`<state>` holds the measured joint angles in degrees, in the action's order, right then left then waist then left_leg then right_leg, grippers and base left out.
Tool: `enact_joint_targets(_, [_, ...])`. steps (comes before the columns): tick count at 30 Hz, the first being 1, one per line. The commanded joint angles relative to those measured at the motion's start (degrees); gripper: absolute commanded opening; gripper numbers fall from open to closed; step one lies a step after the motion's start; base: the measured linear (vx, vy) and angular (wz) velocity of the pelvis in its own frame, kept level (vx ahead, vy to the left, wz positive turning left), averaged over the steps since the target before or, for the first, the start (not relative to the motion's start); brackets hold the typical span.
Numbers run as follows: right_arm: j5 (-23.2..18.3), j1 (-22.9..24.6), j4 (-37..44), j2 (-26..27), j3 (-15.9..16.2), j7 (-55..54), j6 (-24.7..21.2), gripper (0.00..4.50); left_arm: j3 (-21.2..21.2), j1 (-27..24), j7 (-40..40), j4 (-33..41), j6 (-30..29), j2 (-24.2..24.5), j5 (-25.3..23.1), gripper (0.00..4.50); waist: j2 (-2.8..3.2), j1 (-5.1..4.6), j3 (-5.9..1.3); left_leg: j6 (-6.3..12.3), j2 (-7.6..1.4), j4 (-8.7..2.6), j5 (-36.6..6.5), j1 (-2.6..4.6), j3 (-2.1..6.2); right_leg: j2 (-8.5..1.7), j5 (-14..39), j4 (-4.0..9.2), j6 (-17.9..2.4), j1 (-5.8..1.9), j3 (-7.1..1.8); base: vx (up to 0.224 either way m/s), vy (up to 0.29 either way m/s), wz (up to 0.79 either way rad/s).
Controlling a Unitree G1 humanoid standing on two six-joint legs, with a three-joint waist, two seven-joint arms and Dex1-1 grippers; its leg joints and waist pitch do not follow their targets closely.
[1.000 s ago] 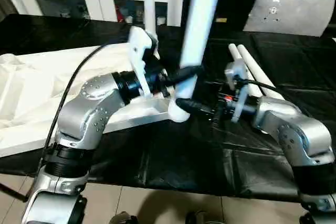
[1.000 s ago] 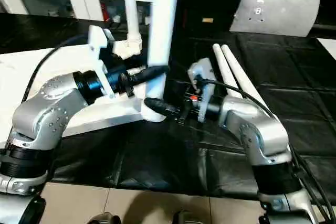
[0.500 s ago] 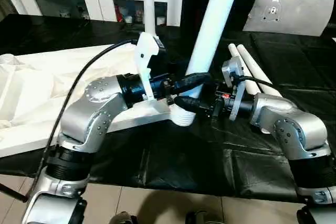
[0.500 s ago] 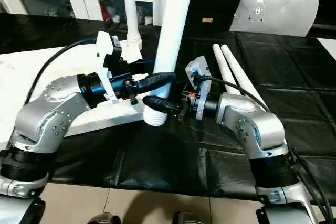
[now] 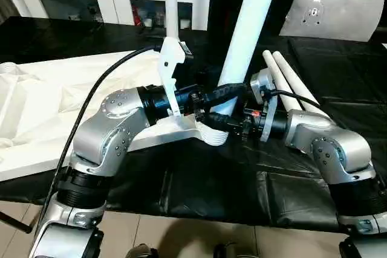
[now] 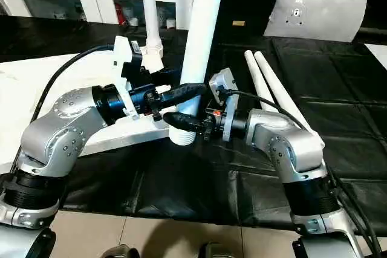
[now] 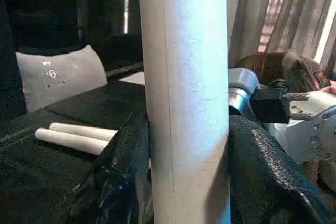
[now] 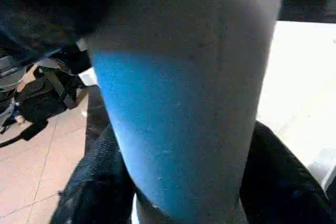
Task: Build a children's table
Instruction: Pick table leg
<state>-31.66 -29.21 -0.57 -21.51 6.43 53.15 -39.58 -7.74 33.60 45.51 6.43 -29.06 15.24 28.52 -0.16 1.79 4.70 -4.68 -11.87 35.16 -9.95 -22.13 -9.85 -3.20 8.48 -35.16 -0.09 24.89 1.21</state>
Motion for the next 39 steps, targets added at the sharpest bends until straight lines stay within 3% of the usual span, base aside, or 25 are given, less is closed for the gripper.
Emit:
enact_joint_targets(1, [-0.25,-0.65,-0.11,-0.36,-0.08,-0.23,-0.41,2.13,-0.62,0.17,1.20,1.46,-0.03,0.42,0.34,1.89,-0.25,0.03,-4.99,0.55,0.02,-3.41,-10.56,0.67,-0.36,-2.17,18.77,4.51,-8.85,-3.62,-1.14,0.000,0.000,0.00])
enact_joint_targets(8, [0.48,-0.20,0.65,-0.49,0.18,0.31,0.39,1.97,-0.87,0.16,1.79,1.20,0.27,0.96,-0.27,1.89,-0.12,0.05,-5.06,0.49,-0.01,-3.43,-10.60,0.70,-0.35,-2.18,17.75,4.37,-9.42,-3.70,-1.16,0.000,0.000,0.00])
enact_joint_targets(9, [-0.03,-0.11,0.96,-0.37,-0.10,0.36,-0.09,2.53,-0.83,0.23,1.71,1.12,0.34,0.91,-0.32,1.89,-0.13,0.05,-5.05,0.46,-0.02,-3.42,-10.76,0.75,-0.37,-2.17,17.96,4.40,-9.43,-3.66,-1.17,0.000,0.000,0.00])
enact_joint_targets(15, [-1.43,-0.08,1.49,0.21,-1.93,-1.09,-0.94,2.97,-0.37,0.55,1.59,0.47,0.64,0.86,-0.56,1.89,-0.04,0.06,-5.17,0.29,-0.02,-3.42,-10.77,0.78,-0.33,-2.14,17.60,4.35,-9.60,-3.71,-1.13,0.000,0.000,0.00])
enact_joint_targets(24, [-2.74,0.54,2.69,-0.77,-2.25,0.00,-2.55,3.03,-0.30,0.56,2.03,0.19,0.85,1.03,-0.69,1.89,0.05,0.17,-5.41,0.41,-0.01,-3.28,-10.06,0.76,-0.35,-2.15,16.33,4.17,-10.09,-3.86,-1.13,0.000,0.000,0.00])
enact_joint_targets(34, [-2.46,0.70,2.50,-0.48,-1.36,0.40,-2.01,2.09,-0.46,0.46,1.81,0.64,0.58,0.48,-0.40,1.89,0.01,0.23,-5.39,0.25,-0.01,-3.24,-10.41,0.76,-0.34,-2.20,17.43,4.25,-9.73,-3.82,-1.14,0.000,0.000,0.00])
enact_joint_targets(39, [-2.16,0.58,2.04,-0.31,-1.45,0.20,-1.66,1.99,-0.62,0.20,2.08,1.24,0.07,0.45,0.07,1.89,0.05,0.23,-5.41,0.18,0.01,-3.24,-10.48,0.72,-0.30,-2.18,17.44,4.23,-9.65,-3.83,-1.12,0.000,0.000,0.00])
